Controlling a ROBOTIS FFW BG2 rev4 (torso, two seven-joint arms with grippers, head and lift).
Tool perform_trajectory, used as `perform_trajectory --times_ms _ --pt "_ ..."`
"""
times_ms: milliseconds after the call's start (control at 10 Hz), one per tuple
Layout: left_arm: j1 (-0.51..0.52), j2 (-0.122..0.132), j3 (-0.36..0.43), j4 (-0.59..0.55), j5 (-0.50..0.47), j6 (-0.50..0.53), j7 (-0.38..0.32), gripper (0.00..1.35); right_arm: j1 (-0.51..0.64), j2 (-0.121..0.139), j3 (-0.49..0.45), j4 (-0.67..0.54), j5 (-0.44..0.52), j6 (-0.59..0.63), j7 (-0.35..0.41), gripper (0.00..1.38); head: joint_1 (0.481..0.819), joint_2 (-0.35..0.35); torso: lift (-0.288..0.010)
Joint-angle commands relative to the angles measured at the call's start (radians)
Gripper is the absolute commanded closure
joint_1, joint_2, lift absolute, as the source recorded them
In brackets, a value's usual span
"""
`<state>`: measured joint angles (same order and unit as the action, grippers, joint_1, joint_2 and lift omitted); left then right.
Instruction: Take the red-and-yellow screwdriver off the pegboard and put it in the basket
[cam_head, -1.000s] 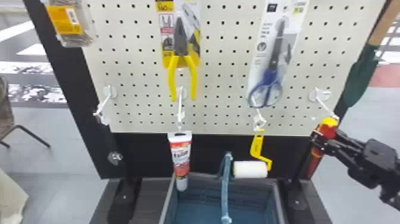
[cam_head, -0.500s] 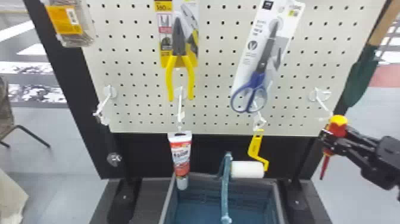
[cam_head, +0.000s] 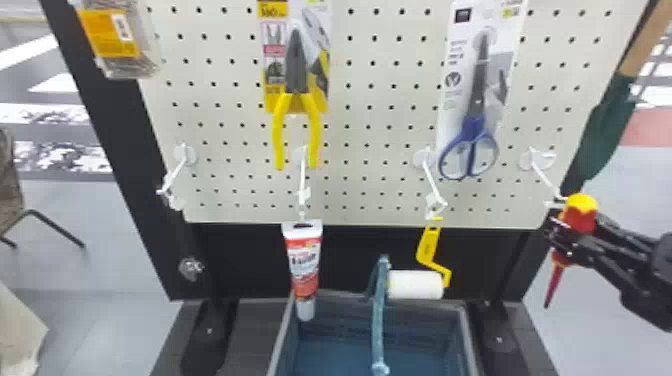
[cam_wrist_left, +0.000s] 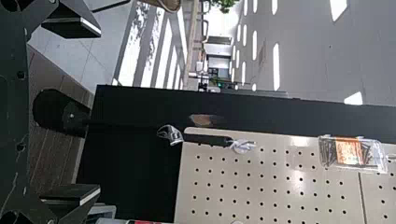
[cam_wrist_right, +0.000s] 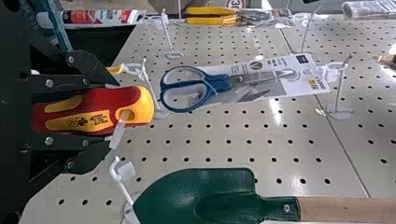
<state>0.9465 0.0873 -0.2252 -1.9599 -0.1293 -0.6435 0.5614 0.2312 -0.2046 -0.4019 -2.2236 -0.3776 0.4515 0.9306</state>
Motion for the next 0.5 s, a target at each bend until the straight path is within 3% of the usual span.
perform_trajectory --times_ms 0,100,200,300,400 --pt "0.001 -0.001 0.000 0.000 -0.001 0.001 0.000 0.13 0.083 0.047 0.000 -0.063 -0.063 0.003 -0.053 1.08 0.549 0.000 -0.100" --pt "-0.001 -0.001 -0.002 0.000 -0.003 0.002 0.000 0.13 0.130 0.086 0.003 -0.095 -0.090 0.006 -0.090 1.08 0.549 0.000 -0.100" --pt "-0.001 -0.003 -0.002 0.000 -0.003 0.004 0.000 0.13 0.173 0.108 0.026 -0.136 -0.126 0.009 -0.151 1.13 0.549 0.000 -0.100" --pt "-0.001 -0.001 -0.002 0.000 -0.003 0.002 0.000 0.13 0.203 0.116 0.061 -0.141 -0.178 -0.031 -0.216 1.18 0.549 0.000 -0.100" --pt "-0.005 0.000 -0.005 0.000 -0.003 0.004 0.000 0.13 0.203 0.123 0.071 -0.134 -0.192 -0.048 -0.230 1.18 0.549 0.000 -0.100"
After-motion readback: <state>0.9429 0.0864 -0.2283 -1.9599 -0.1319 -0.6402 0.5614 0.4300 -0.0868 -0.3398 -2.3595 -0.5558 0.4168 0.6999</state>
